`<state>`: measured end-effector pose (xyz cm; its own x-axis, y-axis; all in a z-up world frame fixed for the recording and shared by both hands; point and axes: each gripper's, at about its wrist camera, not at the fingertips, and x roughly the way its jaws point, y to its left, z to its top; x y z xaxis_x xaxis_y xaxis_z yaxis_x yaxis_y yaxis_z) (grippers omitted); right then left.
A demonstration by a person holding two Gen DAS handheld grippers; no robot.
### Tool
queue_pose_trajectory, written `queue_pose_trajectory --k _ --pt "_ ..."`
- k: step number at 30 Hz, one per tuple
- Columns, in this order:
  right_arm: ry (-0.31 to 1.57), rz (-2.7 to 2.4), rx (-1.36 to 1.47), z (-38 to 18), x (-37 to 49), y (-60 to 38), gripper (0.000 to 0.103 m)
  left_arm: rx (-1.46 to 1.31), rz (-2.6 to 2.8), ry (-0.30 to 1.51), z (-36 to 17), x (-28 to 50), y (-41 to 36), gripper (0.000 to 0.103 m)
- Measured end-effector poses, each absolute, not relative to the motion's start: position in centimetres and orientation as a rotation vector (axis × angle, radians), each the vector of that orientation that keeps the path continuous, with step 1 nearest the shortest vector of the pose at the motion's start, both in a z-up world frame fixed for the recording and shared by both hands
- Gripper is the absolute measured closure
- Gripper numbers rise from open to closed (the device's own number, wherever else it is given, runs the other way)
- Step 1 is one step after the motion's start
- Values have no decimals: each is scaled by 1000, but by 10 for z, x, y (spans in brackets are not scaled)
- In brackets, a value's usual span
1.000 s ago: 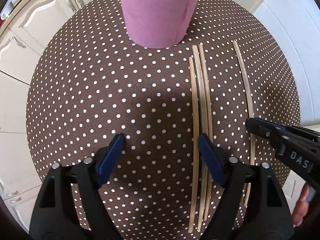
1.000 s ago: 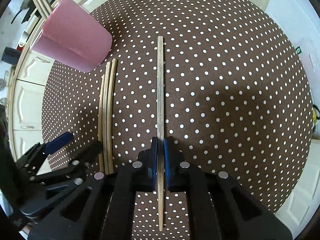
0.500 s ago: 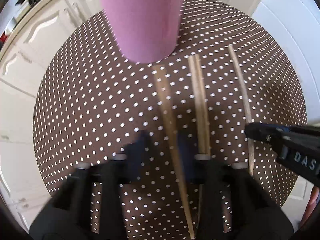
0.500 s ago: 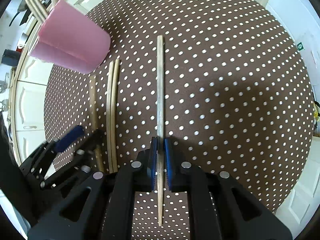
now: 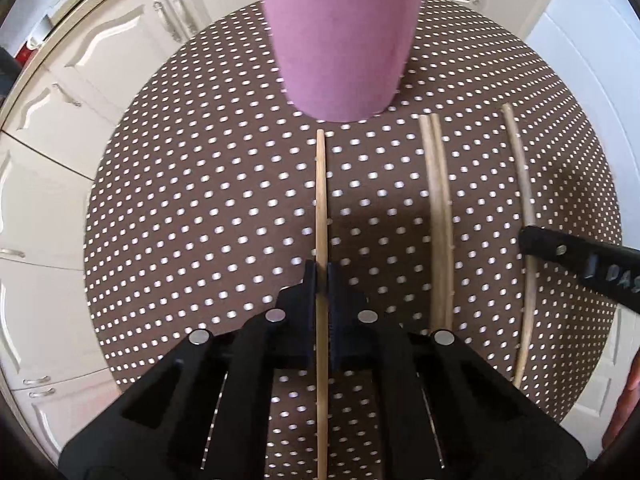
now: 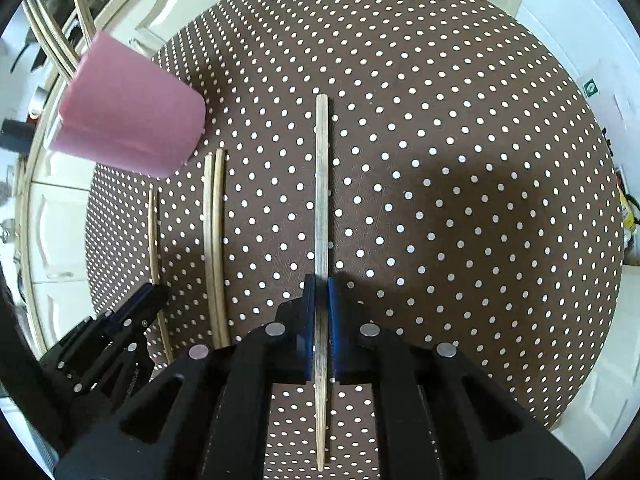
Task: Organize utensils
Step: 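Lift the held sticks upright above the pink cup with both grippers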
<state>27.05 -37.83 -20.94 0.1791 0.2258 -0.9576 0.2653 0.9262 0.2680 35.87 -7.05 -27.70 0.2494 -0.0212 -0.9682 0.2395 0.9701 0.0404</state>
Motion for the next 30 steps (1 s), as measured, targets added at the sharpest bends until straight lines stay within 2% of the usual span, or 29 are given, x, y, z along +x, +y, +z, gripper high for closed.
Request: queue_pose_trajectory --k 7,24,30 --pt "1319 20 428 -185 271 -373 98 132 -158 1278 -263 353 -50 97" --pt "1052 38 455 -90 245 -407 98 -24 -138 1078 -169 324 -23 97" --pt "960 45 456 -77 251 -400 98 -82 -125 995 -146 329 -20 97"
